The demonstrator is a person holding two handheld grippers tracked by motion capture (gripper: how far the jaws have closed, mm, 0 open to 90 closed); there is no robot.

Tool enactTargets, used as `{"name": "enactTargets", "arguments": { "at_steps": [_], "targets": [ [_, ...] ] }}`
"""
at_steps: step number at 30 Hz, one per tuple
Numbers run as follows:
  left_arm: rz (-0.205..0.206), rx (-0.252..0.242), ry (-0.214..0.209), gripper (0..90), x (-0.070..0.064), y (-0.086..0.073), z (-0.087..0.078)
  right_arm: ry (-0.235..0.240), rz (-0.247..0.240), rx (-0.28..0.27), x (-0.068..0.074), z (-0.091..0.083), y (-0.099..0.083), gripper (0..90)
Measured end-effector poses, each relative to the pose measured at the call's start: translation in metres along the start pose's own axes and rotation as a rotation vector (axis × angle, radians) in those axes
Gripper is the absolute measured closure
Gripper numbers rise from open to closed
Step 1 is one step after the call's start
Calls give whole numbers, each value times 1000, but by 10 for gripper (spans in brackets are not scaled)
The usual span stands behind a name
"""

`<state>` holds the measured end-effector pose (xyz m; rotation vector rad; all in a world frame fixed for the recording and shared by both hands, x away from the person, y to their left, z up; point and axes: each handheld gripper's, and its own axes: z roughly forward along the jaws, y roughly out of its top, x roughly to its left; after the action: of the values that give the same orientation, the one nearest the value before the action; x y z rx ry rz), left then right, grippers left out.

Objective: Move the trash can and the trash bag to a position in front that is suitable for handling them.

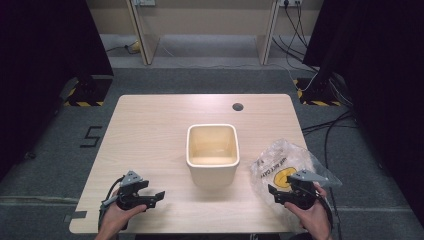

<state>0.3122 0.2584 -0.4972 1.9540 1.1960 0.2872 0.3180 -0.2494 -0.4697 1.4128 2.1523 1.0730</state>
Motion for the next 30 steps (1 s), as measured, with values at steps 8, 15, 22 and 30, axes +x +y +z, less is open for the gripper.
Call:
{"name": "enactTargets", "arguments": {
  "at_steps": [8, 15, 22, 30],
  "targets": [
    [-6, -3, 1, 181, 0, 0, 0, 3, 5, -2, 0, 0, 1, 198],
    [-9, -3, -2, 181, -2, 1, 0, 5, -7, -6, 2, 3, 6, 203],
    [-41, -17, -19, 181, -4, 4, 0, 42, 42, -15, 4, 5, 16, 208],
    [-52, -60, -45, 181, -8, 25, 5, 17, 15, -12, 20, 18, 40, 215]
  ]
}}
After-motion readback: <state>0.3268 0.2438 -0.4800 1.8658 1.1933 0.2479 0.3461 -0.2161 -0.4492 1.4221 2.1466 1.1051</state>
